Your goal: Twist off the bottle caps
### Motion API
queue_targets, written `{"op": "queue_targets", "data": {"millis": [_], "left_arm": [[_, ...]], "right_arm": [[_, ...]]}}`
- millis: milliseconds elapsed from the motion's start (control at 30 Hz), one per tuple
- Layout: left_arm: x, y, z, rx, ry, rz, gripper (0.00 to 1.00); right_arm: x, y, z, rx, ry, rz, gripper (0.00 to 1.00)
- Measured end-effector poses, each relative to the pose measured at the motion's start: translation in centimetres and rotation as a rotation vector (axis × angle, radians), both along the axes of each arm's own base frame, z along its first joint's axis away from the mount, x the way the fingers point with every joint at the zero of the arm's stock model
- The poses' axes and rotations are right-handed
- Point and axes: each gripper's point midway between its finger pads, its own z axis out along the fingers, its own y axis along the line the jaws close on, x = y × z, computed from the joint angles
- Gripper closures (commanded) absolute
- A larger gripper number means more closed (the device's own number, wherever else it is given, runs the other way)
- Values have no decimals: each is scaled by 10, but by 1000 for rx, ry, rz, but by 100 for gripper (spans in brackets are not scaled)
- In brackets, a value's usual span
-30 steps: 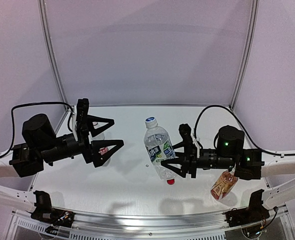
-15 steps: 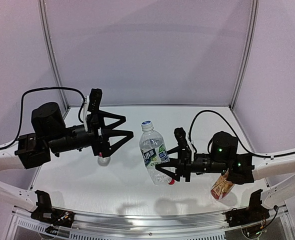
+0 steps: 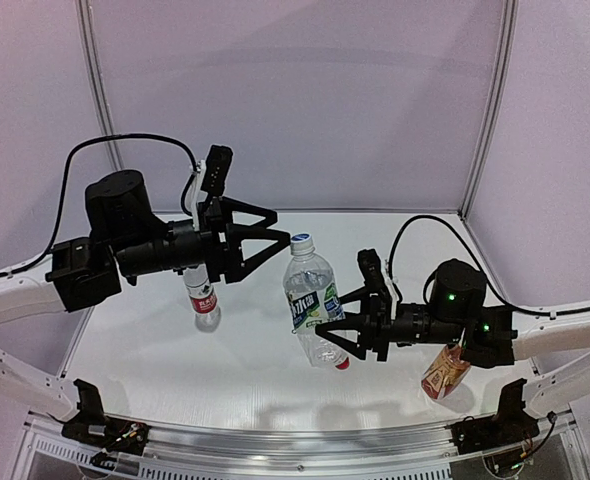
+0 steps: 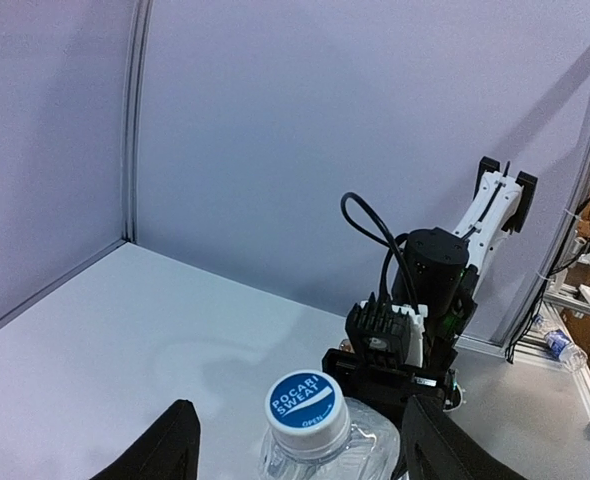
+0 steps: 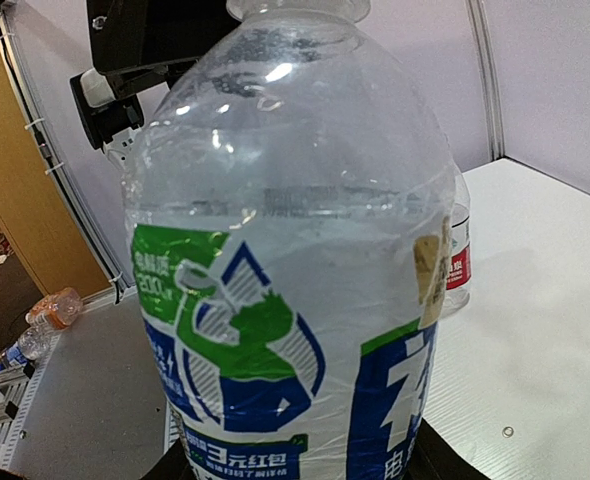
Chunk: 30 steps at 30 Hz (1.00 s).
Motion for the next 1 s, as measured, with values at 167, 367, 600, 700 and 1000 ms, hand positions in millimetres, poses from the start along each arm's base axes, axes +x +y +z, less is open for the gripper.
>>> {"op": "queue_targets", "data": {"millis": [167, 367, 600, 700, 1000], "left_arm": [[3, -9, -8, 25, 17, -27, 34], [6, -18, -23, 53, 49, -47, 39], [7, -25, -27, 50, 70, -69, 43], [6, -25, -20, 22, 58, -76, 40], [5, -31, -19, 5, 57, -98, 46]], "right_arm": [[0, 0, -1, -2, 1, 3, 100], [-1, 0, -2, -6, 3, 7, 100], [-2, 0, -4, -13, 7, 10, 100], [-2, 2, -6, -20, 11, 13, 100], [-5, 3, -10, -34, 18, 24, 100]]}}
